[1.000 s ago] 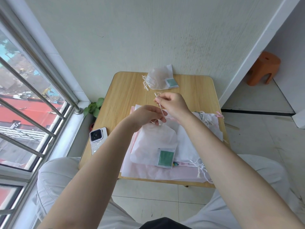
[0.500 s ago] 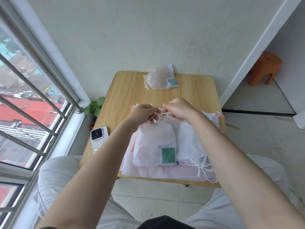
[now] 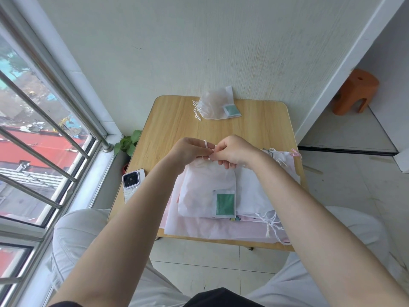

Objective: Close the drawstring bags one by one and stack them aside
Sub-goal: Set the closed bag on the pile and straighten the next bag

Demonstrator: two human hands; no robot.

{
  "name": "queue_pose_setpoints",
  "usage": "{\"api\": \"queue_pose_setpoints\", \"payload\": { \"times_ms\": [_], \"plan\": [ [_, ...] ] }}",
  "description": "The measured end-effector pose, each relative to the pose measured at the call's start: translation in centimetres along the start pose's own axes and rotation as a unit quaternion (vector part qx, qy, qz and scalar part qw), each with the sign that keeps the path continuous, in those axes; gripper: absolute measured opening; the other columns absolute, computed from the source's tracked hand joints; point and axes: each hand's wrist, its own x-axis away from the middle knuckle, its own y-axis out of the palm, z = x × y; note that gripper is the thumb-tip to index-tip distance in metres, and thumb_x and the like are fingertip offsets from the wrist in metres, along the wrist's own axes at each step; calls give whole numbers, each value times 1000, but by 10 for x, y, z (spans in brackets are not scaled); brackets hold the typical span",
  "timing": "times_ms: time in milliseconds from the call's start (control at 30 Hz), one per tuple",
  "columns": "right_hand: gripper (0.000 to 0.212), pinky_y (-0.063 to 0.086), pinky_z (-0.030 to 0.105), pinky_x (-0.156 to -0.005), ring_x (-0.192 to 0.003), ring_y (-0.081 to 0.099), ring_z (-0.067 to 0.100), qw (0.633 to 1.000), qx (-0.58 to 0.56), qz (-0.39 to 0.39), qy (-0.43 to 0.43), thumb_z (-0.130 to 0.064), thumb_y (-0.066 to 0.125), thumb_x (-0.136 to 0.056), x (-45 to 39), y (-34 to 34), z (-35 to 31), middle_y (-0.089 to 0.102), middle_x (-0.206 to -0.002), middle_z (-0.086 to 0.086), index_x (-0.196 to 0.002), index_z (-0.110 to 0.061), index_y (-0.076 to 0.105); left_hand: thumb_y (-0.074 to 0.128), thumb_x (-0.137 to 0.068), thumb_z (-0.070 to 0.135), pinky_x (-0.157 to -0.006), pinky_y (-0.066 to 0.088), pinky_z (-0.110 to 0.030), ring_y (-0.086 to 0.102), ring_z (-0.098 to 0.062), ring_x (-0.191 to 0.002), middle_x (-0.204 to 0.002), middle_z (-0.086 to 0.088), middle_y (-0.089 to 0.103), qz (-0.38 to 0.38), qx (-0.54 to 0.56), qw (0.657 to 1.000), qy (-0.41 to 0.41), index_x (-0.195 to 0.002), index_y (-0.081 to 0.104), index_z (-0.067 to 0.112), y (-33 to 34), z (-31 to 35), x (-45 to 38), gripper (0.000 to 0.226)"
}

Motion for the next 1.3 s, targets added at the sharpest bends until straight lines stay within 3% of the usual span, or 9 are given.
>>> {"api": "queue_pose_setpoints", "payload": {
  "times_ms": [133, 200, 300, 467, 600, 733, 833, 1167, 1300],
  "plan": [
    [20, 48, 28, -71, -75, 60, 11, 997, -7, 66, -33, -25, 63, -87, 0, -9, 2, 72, -82, 8, -84, -8, 74, 77, -78, 9, -85, 53, -36, 61, -18, -72, -81, -13, 71, 0, -34, 999, 1, -93, 79, 15, -2, 3, 3, 16],
    [14, 50, 26, -68, -80, 64, 12, 991, -47, 118, -35, -16, 57, -89, -4, -10, 6, 73, -87, 5, -86, -13, 71, 76, -79, 6, -86, 53, -34, 63, -17, -74, -84, -11, 72, -4, -39, 999, 9, -98, 77, 13, -1, 5, 5, 20],
    [13, 45, 17, -61, -80, 64, 13, 993, -101, 63, -22, -10, 59, -91, -8, -5, 11, 73, -88, 5, -99, -12, 68, 74, -79, 3, -87, 54, -30, 68, -17, -84, -94, -11, 75, -5, -78, 996, 34, -97, 75, 13, 4, 8, 6, 21],
    [14, 42, 30, -79, -74, 60, 12, 984, -179, 0, 13, -13, 64, -90, -13, -1, 21, 69, -81, 3, -104, -10, 68, 79, -74, 9, -84, 55, -29, 70, -18, -88, -87, 3, 74, 85, -213, 969, 89, -91, 73, 12, 11, 4, 0, 18],
    [24, 47, 22, -63, -70, 58, 14, 969, -241, -26, 48, -10, 65, -90, -15, -1, 23, 65, -80, 6, -112, 1, 66, 80, -77, 11, -76, 52, -22, 69, -12, -81, -86, 4, 74, 138, -216, 954, 153, -86, 72, 12, 18, -1, 5, 12],
    [8, 48, 21, -56, -64, 58, 12, 950, -289, -101, 66, -5, 65, -90, -13, -3, 26, 63, -78, 6, -95, -2, 70, 77, -76, 8, -73, 53, -27, 68, -14, -73, -73, 5, 72, 171, -157, 960, 155, -77, 71, 17, 23, -8, 8, 10],
    [6, 47, 23, -64, -70, 59, 13, 946, -293, -116, 71, -7, 66, -88, -13, -5, 30, 64, -82, 5, -93, -7, 70, 77, -78, 9, -70, 51, -24, 66, -10, -70, -75, 1, 73, 165, -108, 970, 140, -79, 73, 16, 24, -9, 10, 8],
    [32, 39, 26, -58, -59, 51, 16, 921, -377, -27, 93, -18, 45, -89, -15, -4, 24, 51, -66, 1, -58, -17, 42, 81, -77, 10, -78, 56, -36, 69, -15, -76, -80, 0, 75, 156, -31, 985, 69, -80, 76, 19, 22, -11, 11, 10],
    [41, 45, 32, -72, -72, 61, 21, 858, -506, 67, 63, -23, 54, -94, -19, -7, 27, 55, -70, 5, -56, -18, 38, 81, -77, 11, -77, 55, -32, 69, -16, -77, -81, -2, 75, 163, -5, 986, 40, -82, 77, 15, 19, -15, 12, 7]
  ]
}}
